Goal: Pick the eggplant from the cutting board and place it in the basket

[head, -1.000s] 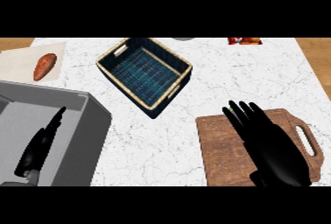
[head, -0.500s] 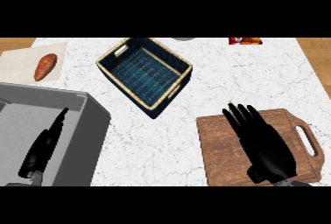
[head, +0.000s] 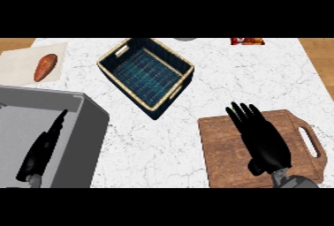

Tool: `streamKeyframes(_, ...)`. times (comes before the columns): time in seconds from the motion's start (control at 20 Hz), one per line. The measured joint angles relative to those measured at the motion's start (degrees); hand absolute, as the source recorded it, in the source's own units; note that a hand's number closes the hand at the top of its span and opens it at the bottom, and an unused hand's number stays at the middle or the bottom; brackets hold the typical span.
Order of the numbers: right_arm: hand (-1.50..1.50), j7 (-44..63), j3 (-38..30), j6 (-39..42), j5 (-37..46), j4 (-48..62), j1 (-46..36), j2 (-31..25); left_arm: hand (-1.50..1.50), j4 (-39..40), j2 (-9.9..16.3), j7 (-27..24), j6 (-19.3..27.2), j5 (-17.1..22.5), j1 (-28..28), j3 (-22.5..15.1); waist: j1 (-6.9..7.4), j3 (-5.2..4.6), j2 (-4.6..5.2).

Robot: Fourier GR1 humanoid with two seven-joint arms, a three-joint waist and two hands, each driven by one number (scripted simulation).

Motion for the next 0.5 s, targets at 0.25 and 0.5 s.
streamKeyframes(0.25, -1.50, -1.98, -2.04, -2.44, 1.37, 4.96, -1.73, 0.83, 0.00, 1.43, -0.28, -0.93, -0.19, -0.55, -0.41, -0.09, 0.04, 0.18, -0.05)
streamKeyframes(0.5, -1.50, -2.28, -3.83, -3.49, 3.07, 9.28, -3.90, 2.28, 0.00, 0.81, -0.31, 0.41, -0.98, -0.75, -0.76, 0.38, 0.07, 0.15, -0.03)
